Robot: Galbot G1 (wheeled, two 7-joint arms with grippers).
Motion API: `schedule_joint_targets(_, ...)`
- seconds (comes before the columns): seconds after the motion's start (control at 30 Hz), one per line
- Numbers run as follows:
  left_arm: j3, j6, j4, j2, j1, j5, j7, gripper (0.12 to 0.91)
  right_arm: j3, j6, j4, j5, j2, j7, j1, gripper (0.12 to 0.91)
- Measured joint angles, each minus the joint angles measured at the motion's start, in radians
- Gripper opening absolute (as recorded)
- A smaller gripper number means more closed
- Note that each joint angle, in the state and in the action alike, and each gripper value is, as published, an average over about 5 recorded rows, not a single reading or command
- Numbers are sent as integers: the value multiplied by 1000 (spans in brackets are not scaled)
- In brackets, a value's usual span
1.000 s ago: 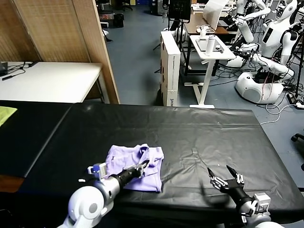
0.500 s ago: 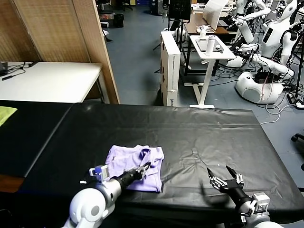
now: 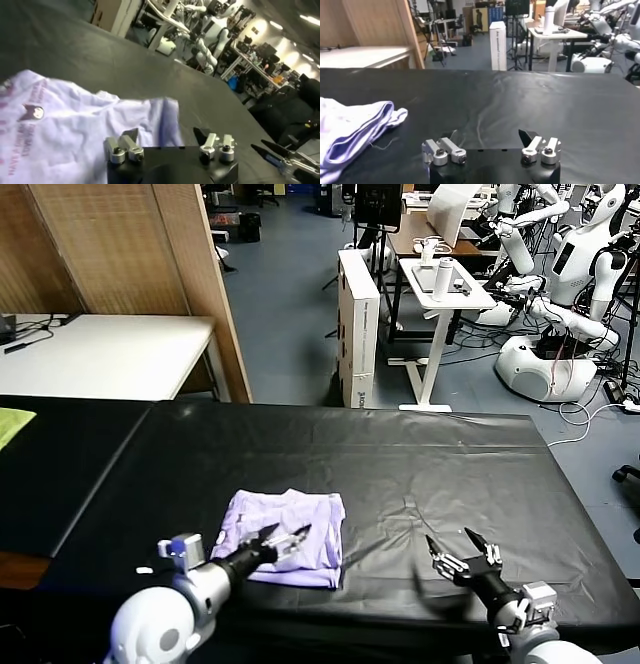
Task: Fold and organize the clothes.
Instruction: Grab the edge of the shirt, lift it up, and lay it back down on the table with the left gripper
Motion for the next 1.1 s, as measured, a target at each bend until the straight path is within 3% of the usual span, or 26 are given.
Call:
schedule_joint_targets(0.17,-71,0,28,41,6,5,4,907,-46,-27,-6,2,-14,9,44,907)
schedule_joint_targets(0.37,-126,-12,34,68,22,22,3,907,-147,-64,-37,15,-51,-18,153,907)
schedule_joint_targets(0.83,-156,-42,39,72,34,63,0,907,-436,-93,-62,64,-132,-21,356,907)
schedule_joint_targets(1.1,-173,-43,35,67,46,68,0,907,-521,-95,-52,62,-147,-25,370,893)
